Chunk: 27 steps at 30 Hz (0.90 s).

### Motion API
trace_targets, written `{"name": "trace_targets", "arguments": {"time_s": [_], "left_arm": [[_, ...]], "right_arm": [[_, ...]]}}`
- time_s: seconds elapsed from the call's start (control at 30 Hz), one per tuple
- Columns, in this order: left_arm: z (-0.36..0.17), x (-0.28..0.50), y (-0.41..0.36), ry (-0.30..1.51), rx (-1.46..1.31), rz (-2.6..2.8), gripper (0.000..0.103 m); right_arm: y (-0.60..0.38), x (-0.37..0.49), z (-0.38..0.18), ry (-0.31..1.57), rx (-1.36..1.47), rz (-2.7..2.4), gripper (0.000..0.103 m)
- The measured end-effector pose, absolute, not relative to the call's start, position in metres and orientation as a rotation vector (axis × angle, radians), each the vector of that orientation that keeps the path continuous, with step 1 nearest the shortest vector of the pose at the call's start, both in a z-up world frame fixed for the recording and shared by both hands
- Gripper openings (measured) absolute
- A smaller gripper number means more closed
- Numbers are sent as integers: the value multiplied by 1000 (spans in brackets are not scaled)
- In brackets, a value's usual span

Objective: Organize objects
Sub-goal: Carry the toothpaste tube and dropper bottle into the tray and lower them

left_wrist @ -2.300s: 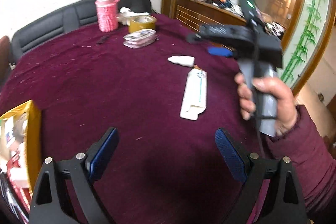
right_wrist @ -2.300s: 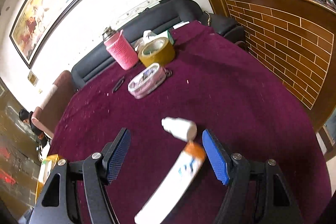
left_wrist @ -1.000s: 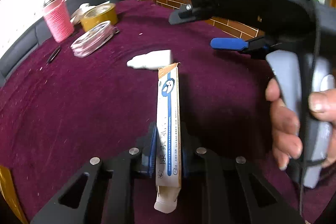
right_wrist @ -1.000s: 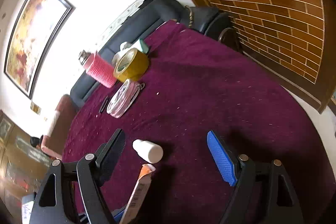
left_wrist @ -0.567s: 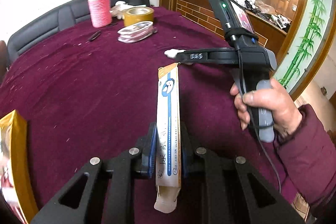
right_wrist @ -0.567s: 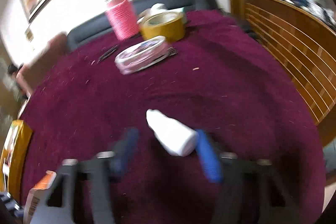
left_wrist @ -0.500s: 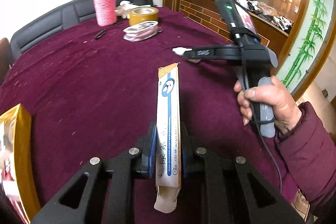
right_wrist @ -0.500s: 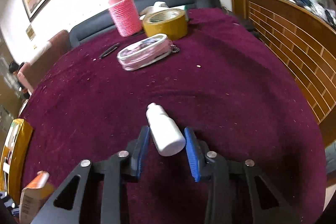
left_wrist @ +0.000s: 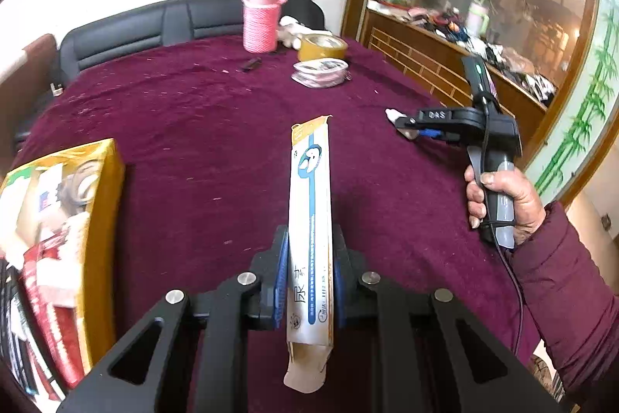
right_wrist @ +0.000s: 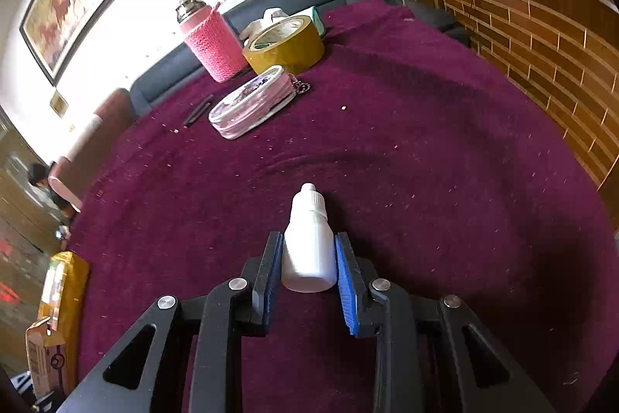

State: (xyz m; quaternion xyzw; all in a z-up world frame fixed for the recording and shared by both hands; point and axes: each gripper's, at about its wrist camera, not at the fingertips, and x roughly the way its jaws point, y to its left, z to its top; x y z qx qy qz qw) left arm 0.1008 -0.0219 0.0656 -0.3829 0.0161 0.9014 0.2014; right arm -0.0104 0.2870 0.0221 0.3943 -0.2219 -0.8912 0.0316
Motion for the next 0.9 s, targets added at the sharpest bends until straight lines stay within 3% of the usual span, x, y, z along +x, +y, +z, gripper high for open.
{"name": "trace_targets", "arguments": {"time_s": [0.2,0.4,0.63,0.9], "left_arm": [[78,117,-72,-17,-1047,2599,19],[89,131,-132,-101,-1031,2706,19],[77,147,-205,-321,-1048,2773,19],[67,166,-253,-420,-1046,2856,19]], "right_arm": [[297,-4,19,-843,1208,-2690,28],[276,16,27,-816,1254,-2683,28],[235,45,54,-822,1162,-2610,29],[169,63,78,-774,1093,-2474,29]]}}
